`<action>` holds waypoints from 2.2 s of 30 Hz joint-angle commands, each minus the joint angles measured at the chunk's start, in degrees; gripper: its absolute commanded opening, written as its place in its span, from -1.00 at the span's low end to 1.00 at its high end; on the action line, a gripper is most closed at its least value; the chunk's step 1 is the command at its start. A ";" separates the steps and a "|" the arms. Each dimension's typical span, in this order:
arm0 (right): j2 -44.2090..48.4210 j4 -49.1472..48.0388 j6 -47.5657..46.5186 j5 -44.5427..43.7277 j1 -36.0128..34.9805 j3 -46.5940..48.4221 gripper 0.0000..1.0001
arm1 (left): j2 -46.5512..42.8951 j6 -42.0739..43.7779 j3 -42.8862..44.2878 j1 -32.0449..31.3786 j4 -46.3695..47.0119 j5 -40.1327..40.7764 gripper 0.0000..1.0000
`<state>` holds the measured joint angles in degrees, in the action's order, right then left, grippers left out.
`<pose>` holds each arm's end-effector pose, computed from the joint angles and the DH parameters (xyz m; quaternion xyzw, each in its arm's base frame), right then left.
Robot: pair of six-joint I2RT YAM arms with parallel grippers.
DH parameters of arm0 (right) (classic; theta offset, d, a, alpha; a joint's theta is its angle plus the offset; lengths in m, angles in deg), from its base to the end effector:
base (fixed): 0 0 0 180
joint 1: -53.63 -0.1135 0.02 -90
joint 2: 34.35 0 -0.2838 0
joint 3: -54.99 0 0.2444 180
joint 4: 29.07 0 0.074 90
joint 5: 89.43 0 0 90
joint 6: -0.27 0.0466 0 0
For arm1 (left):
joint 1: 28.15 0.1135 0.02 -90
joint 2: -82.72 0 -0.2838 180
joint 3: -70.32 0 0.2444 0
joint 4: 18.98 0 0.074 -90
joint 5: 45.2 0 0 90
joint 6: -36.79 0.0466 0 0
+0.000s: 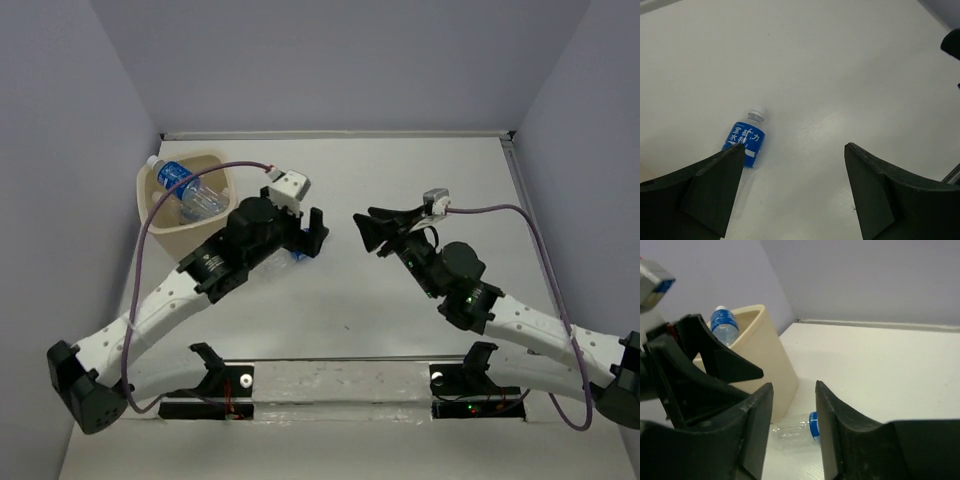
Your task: Put the plastic bottles in the bin
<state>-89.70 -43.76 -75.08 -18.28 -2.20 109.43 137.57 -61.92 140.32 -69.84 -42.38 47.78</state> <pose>0.1347 0.1717 0.3712 -0.0935 0.6153 0.3653 0.6923 0.1598 -0.1391 0.3921 0.1982 0.7296 -0.2608 0.6003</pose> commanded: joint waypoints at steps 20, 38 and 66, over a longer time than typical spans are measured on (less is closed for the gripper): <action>32.68 24.25 19.36 -4.88 1.17 -21.42 0.89 | 44.81 11.79 15.40 -1.46 -5.92 20.57 0.98; 37.16 26.62 16.81 -4.88 1.17 -21.42 0.89 | 46.51 9.06 18.56 -0.76 -8.13 13.64 0.14; 25.64 13.70 15.58 7.08 1.17 -23.88 0.82 | 2.54 2.38 12.77 26.12 26.41 32.08 0.09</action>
<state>-64.94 -25.25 -59.08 -13.60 -1.09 86.92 136.48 -61.22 156.01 -48.03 -21.70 76.02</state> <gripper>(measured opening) 0.917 0.723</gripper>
